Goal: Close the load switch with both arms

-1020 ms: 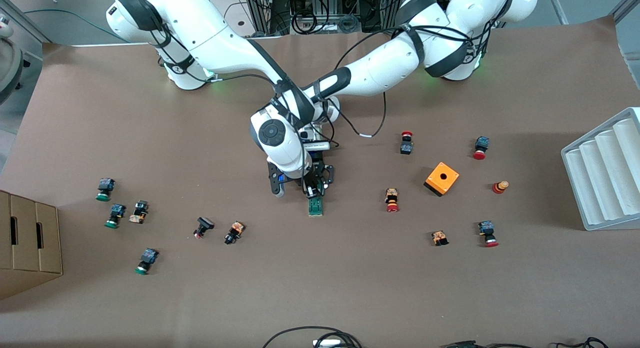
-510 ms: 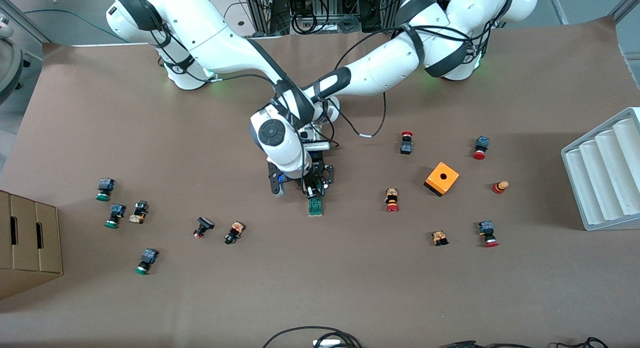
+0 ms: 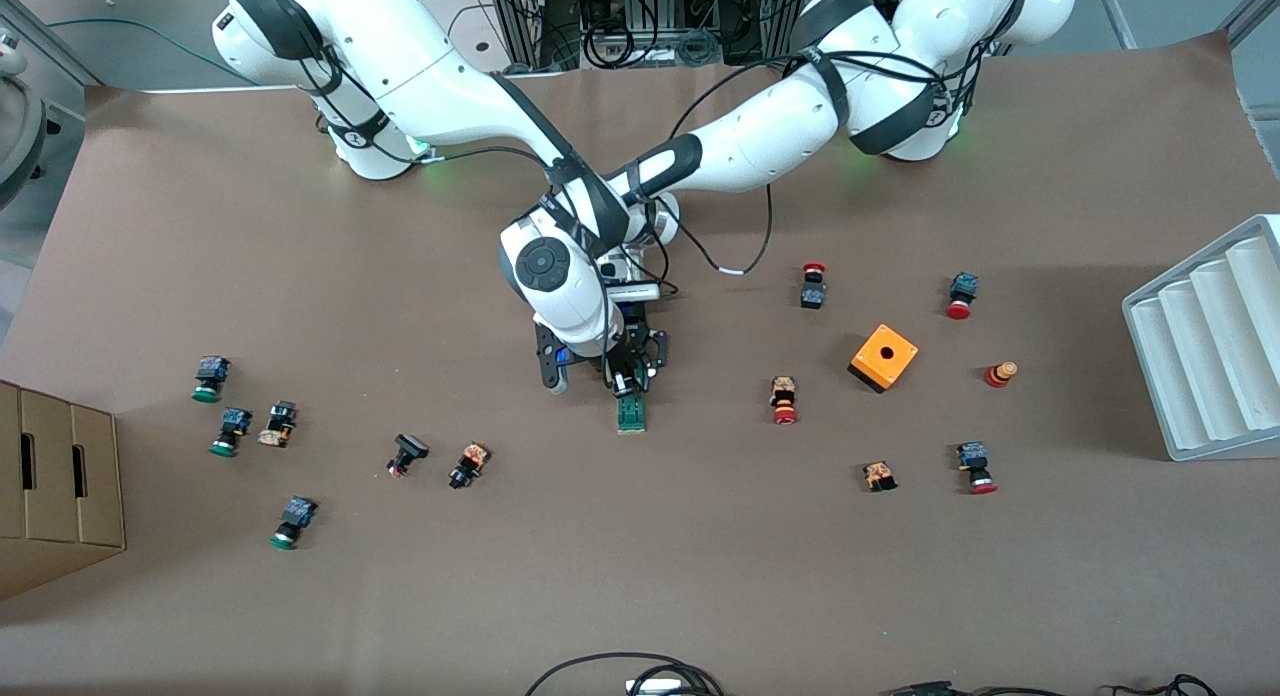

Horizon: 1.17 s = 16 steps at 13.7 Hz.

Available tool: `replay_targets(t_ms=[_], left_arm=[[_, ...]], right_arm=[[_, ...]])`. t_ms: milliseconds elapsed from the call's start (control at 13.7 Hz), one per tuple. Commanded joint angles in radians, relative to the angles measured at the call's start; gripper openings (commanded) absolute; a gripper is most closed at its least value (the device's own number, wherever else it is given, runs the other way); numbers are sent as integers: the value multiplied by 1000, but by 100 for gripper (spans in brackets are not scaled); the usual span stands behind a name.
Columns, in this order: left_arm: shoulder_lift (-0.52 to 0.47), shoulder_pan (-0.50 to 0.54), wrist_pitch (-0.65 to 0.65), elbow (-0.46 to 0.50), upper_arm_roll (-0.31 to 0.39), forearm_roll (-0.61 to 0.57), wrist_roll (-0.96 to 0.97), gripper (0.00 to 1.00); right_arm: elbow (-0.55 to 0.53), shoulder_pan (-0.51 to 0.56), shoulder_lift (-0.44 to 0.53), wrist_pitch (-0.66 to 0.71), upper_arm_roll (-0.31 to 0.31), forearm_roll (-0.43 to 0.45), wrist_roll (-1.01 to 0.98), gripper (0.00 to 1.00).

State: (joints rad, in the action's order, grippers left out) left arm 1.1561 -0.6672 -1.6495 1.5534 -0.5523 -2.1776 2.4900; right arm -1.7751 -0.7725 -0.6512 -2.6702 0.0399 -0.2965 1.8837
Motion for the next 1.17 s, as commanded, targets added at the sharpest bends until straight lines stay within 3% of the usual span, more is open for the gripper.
replay_targets(t_ms=[0, 729, 1093], left_arm=[[20, -15, -3, -29, -6, 7, -10, 46], [20, -17, -3, -29, -6, 7, -11, 46], [20, -17, -3, -29, -6, 7, -11, 46]], right_arm=[[63, 10, -19, -25, 15, -27, -12, 42], [118, 35, -31, 7, 17, -47, -12, 38], [118, 35, -31, 7, 17, -49, -12, 32]])
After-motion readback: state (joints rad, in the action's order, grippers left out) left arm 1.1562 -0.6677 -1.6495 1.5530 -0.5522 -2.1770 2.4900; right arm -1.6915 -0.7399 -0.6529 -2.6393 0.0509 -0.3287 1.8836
